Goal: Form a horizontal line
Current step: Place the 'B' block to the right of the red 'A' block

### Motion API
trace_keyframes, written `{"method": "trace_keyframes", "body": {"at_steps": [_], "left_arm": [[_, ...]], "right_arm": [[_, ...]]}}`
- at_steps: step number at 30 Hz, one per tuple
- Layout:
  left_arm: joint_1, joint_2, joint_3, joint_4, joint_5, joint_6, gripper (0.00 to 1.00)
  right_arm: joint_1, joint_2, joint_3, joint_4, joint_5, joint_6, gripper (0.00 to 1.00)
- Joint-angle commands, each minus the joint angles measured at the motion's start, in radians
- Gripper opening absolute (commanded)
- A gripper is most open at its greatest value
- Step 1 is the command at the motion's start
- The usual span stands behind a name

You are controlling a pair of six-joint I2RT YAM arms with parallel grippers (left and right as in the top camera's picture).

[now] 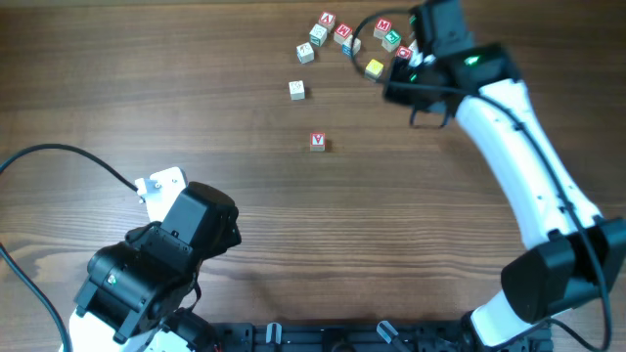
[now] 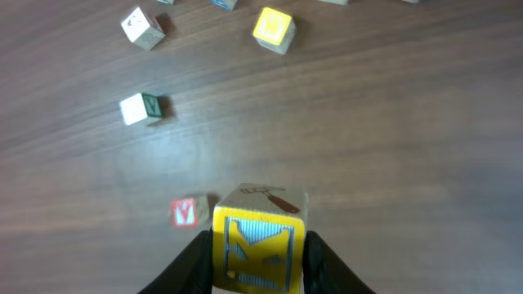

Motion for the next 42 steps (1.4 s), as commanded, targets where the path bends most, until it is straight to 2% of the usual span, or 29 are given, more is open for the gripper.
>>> {"method": "trace_keyframes", "body": {"at_steps": [1,5,7,10,15,19,22,27,33,37,39,42], "left_arm": [[0.002,-0.001,-0.003,0.0,-0.016,-0.021,1.0],[0.002,-0.001,-0.003,0.0,-0.016,-0.021,1.0],[0.002,-0.001,-0.003,0.0,-0.016,-0.021,1.0],[0.002,-0.001,-0.003,0.0,-0.016,-0.021,1.0],[0.002,-0.001,-0.003,0.0,-0.016,-0.021,1.0],[0.002,-0.001,-0.003,0.0,-0.016,-0.021,1.0],[0.002,-0.001,-0.003,0.001,-0.016,-0.021,1.0],[0.002,-0.001,-0.003,0.0,-0.016,-0.021,1.0],[0.002,-0.001,-0.003,0.0,-0.016,-0.021,1.0],[0.002,-0.001,-0.003,0.0,-0.016,-0.021,1.0],[0.002,-0.001,-0.003,0.0,-0.016,-0.021,1.0],[0.002,-0.001,-0.003,0.0,-0.016,-0.021,1.0]], "right_arm": [[0.026,0.012,-0.176,0.137,0.005,-0.028,0.33],[0.075,0.012,-0.349,0.369,0.001,-0.028,0.33],[0.097,0.012,-0.387,0.419,-0.002,-0.029,0.36],[0.151,0.012,-0.439,0.517,-0.002,-0.103,0.38],[0.178,0.012,-0.439,0.567,0.04,-0.102,0.38],[0.177,0.012,-0.439,0.566,0.04,-0.102,0.44],[0.177,0.012,-0.439,0.566,0.04,-0.075,0.64],[0.177,0.009,-0.429,0.57,0.039,0.004,0.87],[0.176,-0.055,-0.341,0.5,0.035,0.002,0.99],[0.149,-0.078,-0.178,0.319,0.035,-0.053,0.99],[0.124,-0.078,-0.098,0.241,0.036,-0.124,0.99],[0.058,-0.077,-0.058,0.26,0.088,-0.162,1.0]]}}
